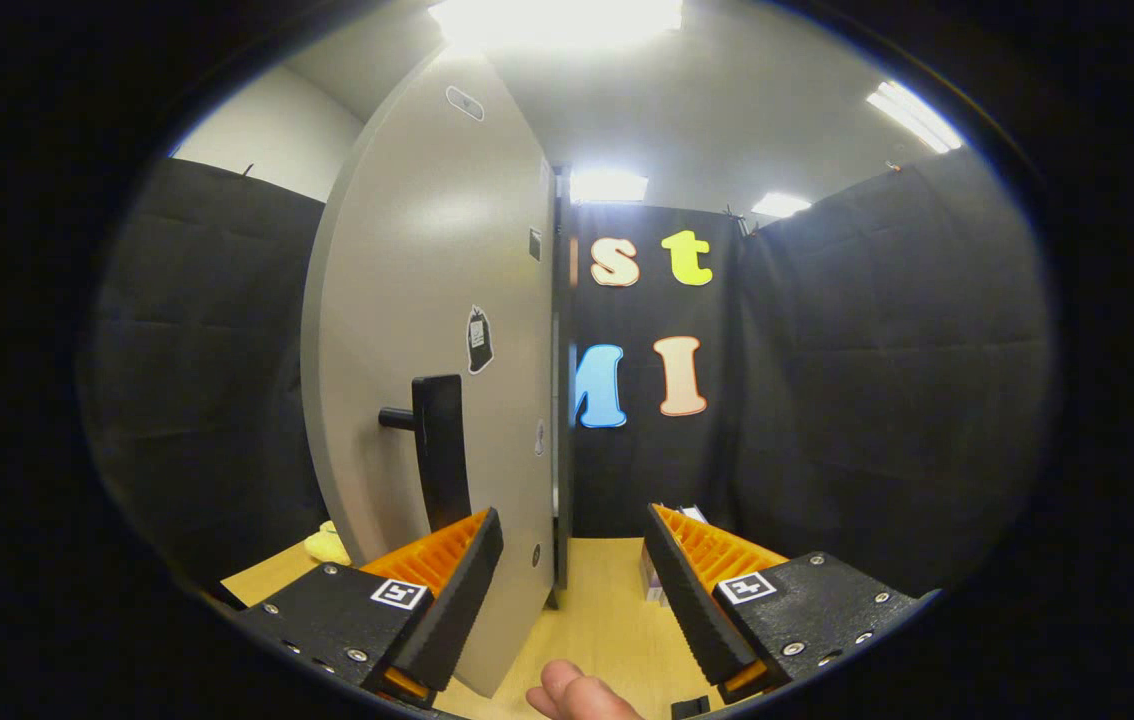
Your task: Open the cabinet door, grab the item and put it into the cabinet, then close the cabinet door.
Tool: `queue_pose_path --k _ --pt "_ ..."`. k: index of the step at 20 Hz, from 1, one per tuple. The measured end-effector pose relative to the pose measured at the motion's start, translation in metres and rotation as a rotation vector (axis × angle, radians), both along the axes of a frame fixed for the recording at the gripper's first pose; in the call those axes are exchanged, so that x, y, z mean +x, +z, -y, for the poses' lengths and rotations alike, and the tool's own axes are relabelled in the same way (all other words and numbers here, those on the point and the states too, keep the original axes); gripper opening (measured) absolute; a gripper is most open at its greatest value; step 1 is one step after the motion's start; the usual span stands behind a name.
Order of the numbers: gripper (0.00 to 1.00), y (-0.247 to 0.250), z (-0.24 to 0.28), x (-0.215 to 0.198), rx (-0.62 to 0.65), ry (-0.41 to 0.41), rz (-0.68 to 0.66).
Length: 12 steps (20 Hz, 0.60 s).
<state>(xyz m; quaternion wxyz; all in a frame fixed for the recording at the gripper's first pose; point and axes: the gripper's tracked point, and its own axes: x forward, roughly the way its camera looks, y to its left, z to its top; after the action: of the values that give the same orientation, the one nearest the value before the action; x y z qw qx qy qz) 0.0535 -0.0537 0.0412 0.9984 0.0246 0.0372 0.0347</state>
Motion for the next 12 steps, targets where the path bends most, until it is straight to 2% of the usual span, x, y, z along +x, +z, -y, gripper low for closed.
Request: queue_pose_path --k 8,12 --pt "0.90 0.005 -0.100 0.019 -0.012 0.090 0.022" --pt "0.90 -0.007 -0.157 0.037 -0.023 0.162 -0.023"
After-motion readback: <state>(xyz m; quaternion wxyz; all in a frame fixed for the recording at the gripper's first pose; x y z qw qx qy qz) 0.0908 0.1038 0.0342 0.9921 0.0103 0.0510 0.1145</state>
